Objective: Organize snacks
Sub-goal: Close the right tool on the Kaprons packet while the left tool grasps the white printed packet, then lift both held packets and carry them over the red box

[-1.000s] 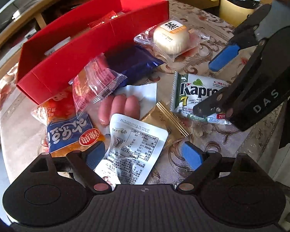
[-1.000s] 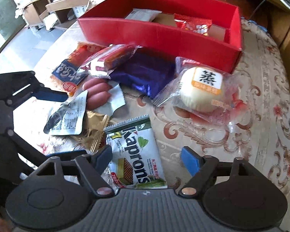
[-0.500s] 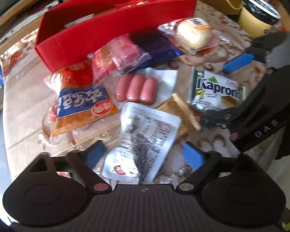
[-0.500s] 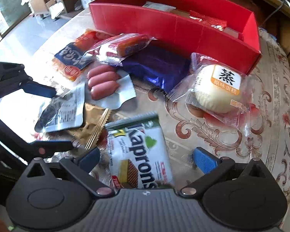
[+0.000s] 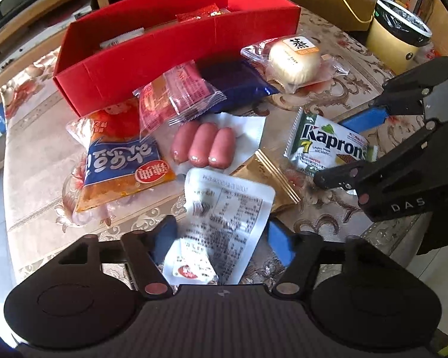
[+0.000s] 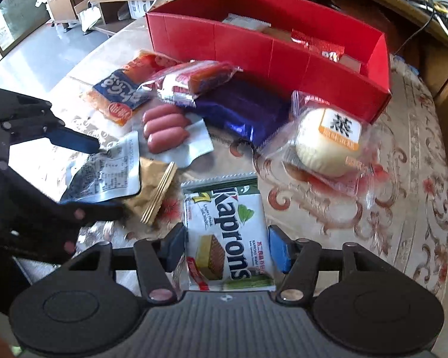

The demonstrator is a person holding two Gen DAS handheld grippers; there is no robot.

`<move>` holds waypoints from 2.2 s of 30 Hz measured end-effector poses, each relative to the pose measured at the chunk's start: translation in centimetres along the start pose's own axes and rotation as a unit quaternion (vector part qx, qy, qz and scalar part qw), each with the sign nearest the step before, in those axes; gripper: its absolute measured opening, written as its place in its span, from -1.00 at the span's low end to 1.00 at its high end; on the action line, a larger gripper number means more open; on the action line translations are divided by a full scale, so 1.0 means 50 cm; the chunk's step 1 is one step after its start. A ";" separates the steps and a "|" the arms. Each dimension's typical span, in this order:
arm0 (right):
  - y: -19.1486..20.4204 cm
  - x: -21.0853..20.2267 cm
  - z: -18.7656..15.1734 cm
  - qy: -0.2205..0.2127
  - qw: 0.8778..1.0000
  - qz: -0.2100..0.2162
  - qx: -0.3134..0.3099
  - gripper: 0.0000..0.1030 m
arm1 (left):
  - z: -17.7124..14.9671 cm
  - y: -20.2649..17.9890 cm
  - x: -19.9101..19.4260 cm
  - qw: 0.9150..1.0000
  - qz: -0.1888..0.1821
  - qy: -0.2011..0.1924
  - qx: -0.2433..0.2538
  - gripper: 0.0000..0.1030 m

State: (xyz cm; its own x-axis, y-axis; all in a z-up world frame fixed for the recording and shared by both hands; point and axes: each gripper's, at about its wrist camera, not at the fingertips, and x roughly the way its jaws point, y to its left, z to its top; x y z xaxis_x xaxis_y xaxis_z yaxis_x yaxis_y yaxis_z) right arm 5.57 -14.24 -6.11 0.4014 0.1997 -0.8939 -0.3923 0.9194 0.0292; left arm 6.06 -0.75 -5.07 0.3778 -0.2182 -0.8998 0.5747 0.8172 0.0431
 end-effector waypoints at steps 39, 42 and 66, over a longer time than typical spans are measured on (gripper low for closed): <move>-0.018 -0.054 -0.008 -0.022 0.999 0.011 0.028 0.23 | -0.017 -0.011 -0.019 0.996 0.011 0.010 -0.089 0.57; -0.020 -0.056 -0.007 -0.023 0.999 0.015 0.029 0.23 | -0.024 -0.037 -0.012 0.997 0.028 0.017 -0.064 0.70; -0.024 -0.084 -0.003 -0.050 0.998 0.014 0.035 0.23 | -0.014 -0.028 -0.057 0.989 0.027 -0.042 -0.139 0.05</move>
State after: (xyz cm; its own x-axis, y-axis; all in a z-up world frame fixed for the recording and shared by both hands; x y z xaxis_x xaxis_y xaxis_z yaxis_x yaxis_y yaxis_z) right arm 4.25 -16.23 -2.46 0.4734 0.2545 -0.8433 -0.3463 0.9340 0.0875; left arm 3.67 -0.87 -2.86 0.4678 -0.2049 -0.8597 0.3356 0.9411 -0.0416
